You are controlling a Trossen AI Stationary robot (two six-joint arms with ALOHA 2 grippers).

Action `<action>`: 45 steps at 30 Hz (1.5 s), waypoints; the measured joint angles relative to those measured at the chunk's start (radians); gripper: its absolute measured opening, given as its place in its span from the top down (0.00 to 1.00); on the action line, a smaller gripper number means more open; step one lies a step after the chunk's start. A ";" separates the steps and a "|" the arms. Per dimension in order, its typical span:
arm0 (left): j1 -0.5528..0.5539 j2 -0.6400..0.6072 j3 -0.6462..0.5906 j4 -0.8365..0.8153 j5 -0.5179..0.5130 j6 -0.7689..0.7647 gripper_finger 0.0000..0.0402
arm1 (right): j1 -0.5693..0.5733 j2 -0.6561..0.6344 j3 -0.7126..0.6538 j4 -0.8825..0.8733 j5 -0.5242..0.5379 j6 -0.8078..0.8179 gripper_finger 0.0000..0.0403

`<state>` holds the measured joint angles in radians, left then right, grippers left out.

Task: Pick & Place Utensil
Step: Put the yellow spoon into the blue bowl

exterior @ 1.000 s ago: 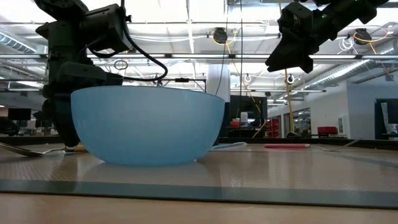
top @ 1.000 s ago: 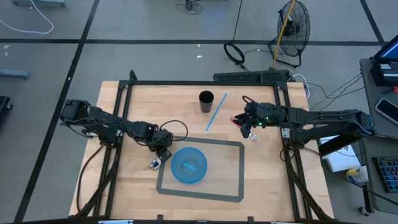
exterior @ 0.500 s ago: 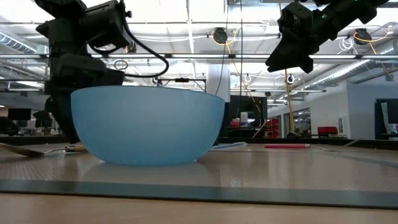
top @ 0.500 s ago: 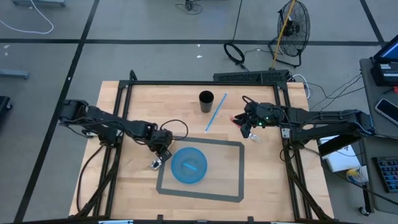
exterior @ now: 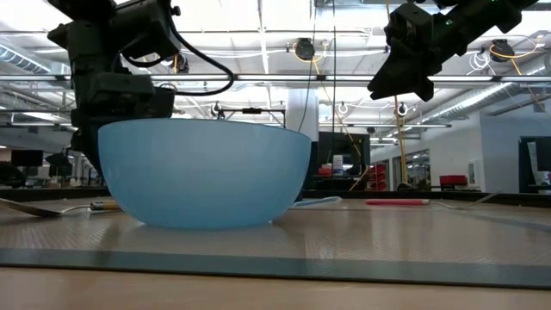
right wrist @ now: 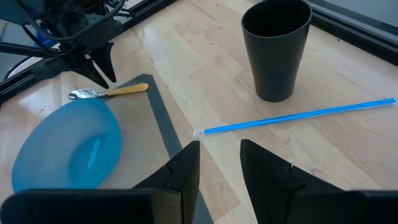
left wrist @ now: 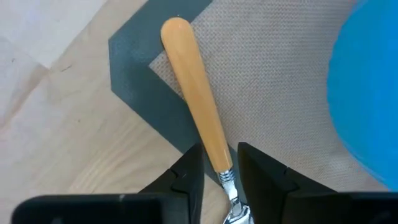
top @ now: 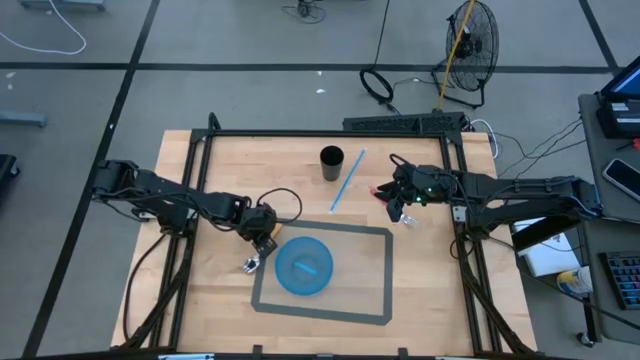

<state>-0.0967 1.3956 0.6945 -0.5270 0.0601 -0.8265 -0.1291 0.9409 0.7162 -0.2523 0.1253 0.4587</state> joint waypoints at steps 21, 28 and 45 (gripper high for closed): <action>-0.025 0.071 0.002 0.009 0.021 -0.020 0.68 | 0.000 0.000 0.000 0.000 0.000 0.000 0.72; -0.032 0.071 0.002 0.026 0.010 -0.020 0.75 | 0.000 0.000 0.000 0.000 0.000 0.000 0.72; -0.032 0.071 0.002 0.026 -0.010 -0.013 0.65 | 0.000 0.000 0.000 0.000 0.000 0.000 0.72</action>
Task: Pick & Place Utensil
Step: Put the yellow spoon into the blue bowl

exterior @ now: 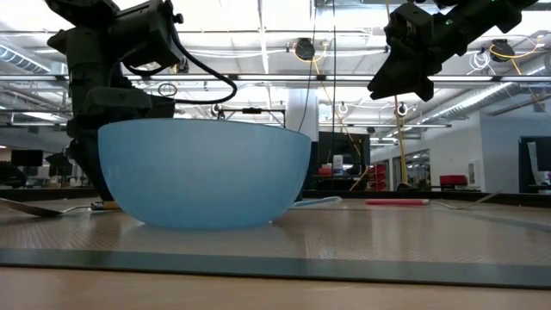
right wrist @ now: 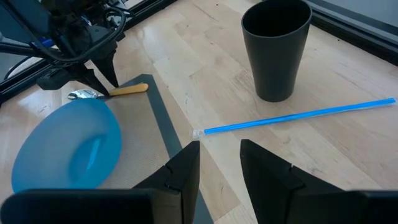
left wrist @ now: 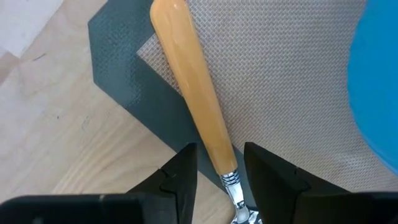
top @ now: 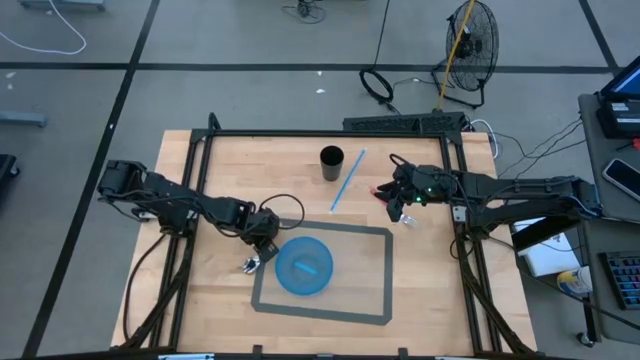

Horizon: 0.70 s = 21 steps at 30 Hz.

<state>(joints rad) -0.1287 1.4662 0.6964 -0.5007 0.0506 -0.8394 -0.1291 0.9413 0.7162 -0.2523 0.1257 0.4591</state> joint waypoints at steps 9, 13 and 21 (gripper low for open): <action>0.000 0.000 0.000 -0.001 -0.007 0.019 0.71 | 0.000 0.000 0.000 0.000 0.000 -0.001 0.72; 0.000 0.000 -0.001 -0.002 -0.005 0.026 0.72 | 0.000 0.000 0.000 0.000 0.000 -0.002 0.72; 0.000 0.000 -0.001 -0.002 0.001 0.041 0.72 | 0.000 0.000 0.000 0.000 0.000 -0.003 0.72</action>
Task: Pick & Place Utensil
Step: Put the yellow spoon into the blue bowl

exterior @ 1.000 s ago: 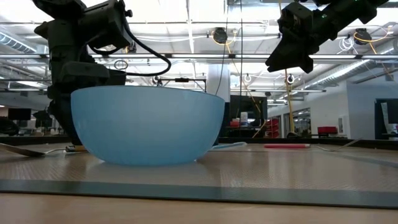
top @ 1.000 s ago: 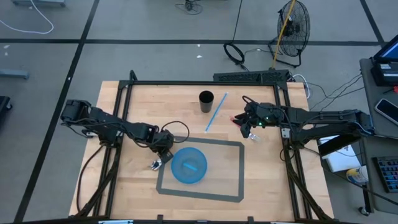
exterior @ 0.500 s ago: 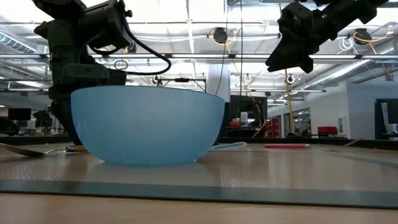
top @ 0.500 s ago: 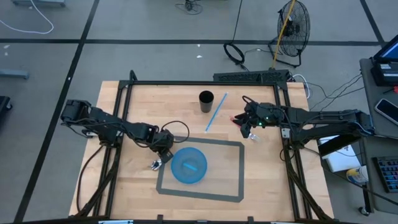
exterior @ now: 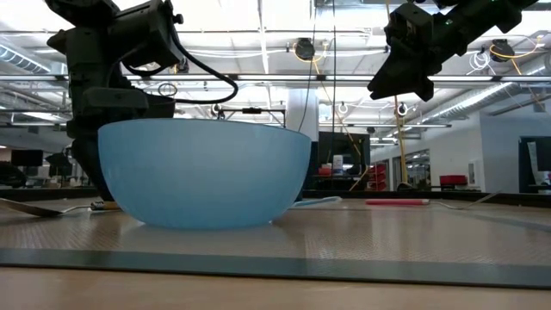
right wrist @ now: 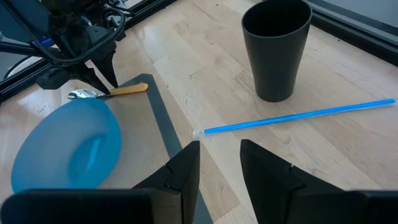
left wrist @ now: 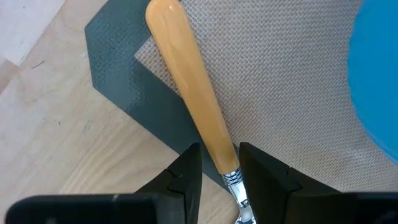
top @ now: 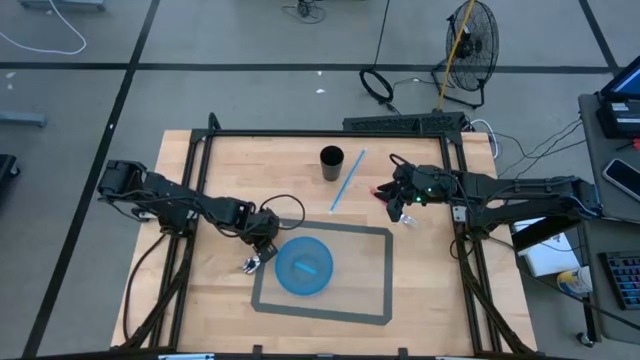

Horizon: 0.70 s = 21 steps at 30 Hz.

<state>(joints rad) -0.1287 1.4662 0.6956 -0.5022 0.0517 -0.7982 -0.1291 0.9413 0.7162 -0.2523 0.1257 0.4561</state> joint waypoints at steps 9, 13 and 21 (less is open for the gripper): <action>0.000 0.000 0.000 0.000 0.007 0.011 0.67 | 0.000 0.000 0.000 0.000 0.000 0.000 0.72; 0.000 0.022 -0.007 0.018 0.010 0.011 0.68 | 0.000 0.000 0.000 0.000 0.000 0.000 0.72; -0.006 0.077 -0.008 0.028 0.026 -0.008 0.71 | 0.000 0.000 0.000 -0.003 0.000 0.003 0.72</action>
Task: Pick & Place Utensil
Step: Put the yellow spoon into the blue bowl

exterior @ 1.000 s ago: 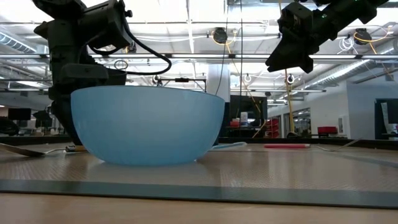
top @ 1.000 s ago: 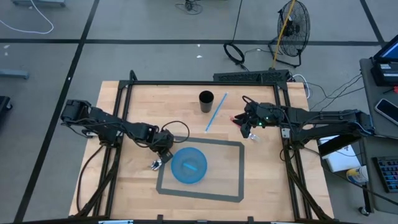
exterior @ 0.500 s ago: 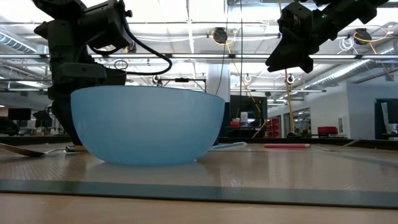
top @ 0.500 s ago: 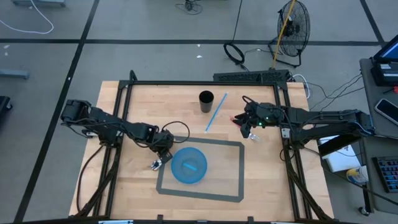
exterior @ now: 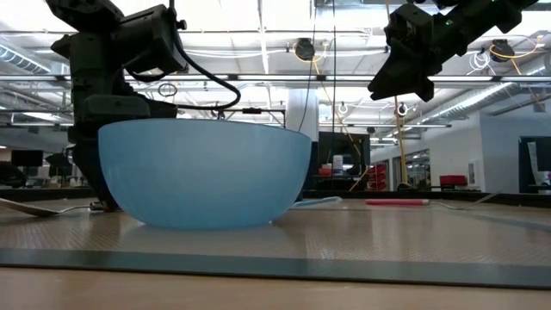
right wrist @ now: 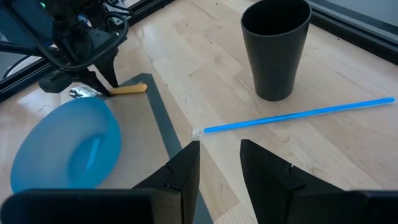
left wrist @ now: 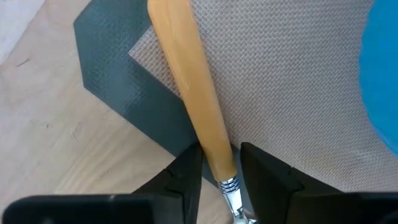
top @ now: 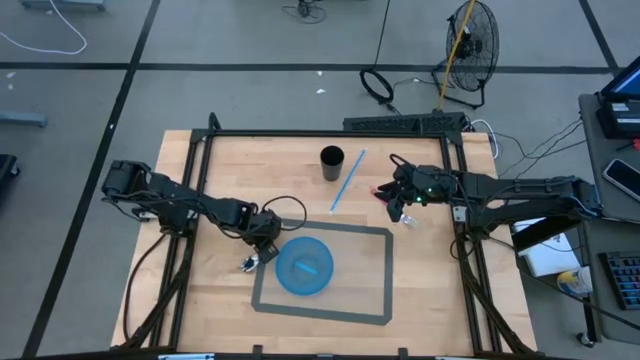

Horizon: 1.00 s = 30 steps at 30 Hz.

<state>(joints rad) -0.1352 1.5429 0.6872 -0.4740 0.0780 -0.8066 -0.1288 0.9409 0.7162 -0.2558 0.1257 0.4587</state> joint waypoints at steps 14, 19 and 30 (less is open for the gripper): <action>0.000 0.003 -0.002 0.005 -0.003 -0.019 0.90 | 0.000 0.000 0.000 0.000 0.000 0.000 0.72; -0.001 0.003 -0.003 0.007 -0.013 -0.022 0.89 | 0.000 0.000 0.000 0.000 0.000 -0.001 0.72; -0.003 0.005 0.006 0.002 -0.035 -0.035 0.90 | 0.000 0.000 0.000 -0.003 0.000 -0.003 0.72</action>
<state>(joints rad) -0.1379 1.5478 0.6933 -0.4724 0.0435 -0.8418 -0.1291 0.9409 0.7162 -0.2588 0.1261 0.4557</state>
